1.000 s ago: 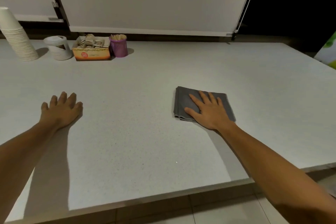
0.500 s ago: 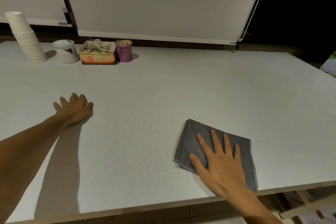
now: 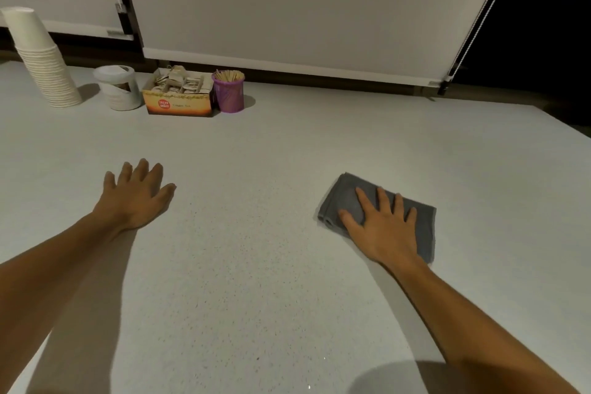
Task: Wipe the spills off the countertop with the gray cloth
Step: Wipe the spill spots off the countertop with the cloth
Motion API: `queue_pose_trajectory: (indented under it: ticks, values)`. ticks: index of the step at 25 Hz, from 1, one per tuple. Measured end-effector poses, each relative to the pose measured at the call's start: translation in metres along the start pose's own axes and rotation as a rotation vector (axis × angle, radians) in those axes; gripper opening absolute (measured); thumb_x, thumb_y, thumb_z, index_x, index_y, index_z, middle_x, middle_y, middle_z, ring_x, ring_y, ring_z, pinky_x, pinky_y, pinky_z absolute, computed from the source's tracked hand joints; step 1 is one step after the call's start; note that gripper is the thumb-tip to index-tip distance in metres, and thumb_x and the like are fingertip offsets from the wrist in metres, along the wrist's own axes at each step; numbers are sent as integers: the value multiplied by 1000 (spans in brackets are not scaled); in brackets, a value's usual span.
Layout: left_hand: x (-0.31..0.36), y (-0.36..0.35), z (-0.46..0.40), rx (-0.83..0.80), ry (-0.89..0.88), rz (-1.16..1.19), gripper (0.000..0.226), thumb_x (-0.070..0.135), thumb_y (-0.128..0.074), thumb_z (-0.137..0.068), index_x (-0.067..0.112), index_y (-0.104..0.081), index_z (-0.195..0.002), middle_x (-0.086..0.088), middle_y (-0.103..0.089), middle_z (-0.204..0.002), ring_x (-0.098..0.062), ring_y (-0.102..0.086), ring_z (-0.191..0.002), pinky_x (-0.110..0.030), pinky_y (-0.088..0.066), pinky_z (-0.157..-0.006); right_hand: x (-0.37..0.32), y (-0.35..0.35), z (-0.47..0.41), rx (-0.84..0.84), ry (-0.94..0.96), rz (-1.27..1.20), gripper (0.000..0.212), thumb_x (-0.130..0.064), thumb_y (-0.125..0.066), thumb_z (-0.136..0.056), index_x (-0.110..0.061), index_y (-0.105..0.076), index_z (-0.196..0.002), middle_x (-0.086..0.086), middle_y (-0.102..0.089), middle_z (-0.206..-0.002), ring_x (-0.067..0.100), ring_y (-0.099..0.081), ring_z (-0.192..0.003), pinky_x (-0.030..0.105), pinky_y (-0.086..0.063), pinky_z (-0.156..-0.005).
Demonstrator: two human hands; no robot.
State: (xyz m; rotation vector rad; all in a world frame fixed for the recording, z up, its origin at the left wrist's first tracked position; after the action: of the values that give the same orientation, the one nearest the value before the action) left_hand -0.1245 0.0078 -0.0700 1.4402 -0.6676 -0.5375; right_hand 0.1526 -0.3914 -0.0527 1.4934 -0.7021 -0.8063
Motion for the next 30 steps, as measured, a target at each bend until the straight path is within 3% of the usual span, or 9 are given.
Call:
queue_pose_trajectory:
  ticks: [3, 9, 15, 23, 30]
  values:
    - [-1, -2, -2, -20, 11, 4, 91, 73, 0, -82, 23, -8, -157, -10, 0, -166, -36, 3, -152, -56, 1, -119, -18, -1, -69, -30, -40, -7, 88, -87, -8, -81, -42, -7, -158, 10, -5, -167, 41, -1, -149, 66, 2, -115]
    - [1, -2, -2, 1, 21, 23, 91, 74, 1, -81, 26, -6, -158, -6, 3, -166, -31, 5, -152, -54, 4, -120, -58, 1, -173, -76, -11, 2, 91, -88, -7, -81, -40, -6, -158, 11, -4, -167, 44, 0, -149, 67, 3, -115]
    - [4, -1, -6, -2, 29, 12, 88, 74, 1, -82, 28, -3, -157, -6, 4, -166, -32, 8, -152, -56, 6, -119, -123, -3, -218, -90, -28, 19, 94, -87, -5, -82, -33, -3, -160, 17, -1, -166, 48, 2, -148, 69, 5, -113]
    - [9, 9, -9, -28, 25, 1, 76, 66, -6, -92, 27, -6, -157, -8, 3, -166, -34, 7, -152, -59, 5, -119, -235, -20, -146, -65, 303, 35, 85, -81, -10, -87, -36, -1, -159, 12, 0, -166, 44, 1, -149, 63, 7, -116]
    - [2, 13, 15, -35, -36, 56, 62, 51, -13, -101, 26, -13, -157, -7, -4, -167, -33, 0, -152, -53, 1, -122, -224, -21, -22, -78, 594, -13, 78, -79, -14, -90, -43, 0, -157, 2, 2, -167, 34, 4, -151, 56, 10, -119]
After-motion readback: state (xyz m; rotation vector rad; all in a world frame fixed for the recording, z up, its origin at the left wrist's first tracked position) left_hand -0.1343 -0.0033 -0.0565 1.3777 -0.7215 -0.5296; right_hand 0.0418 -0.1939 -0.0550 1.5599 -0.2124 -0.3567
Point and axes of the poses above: each hand's wrist, its own z-axis away from the middle knuckle, its own y-axis out of the back of the hand, x = y × z, the point moved 3 cm from there along -z, towards the middle knuckle
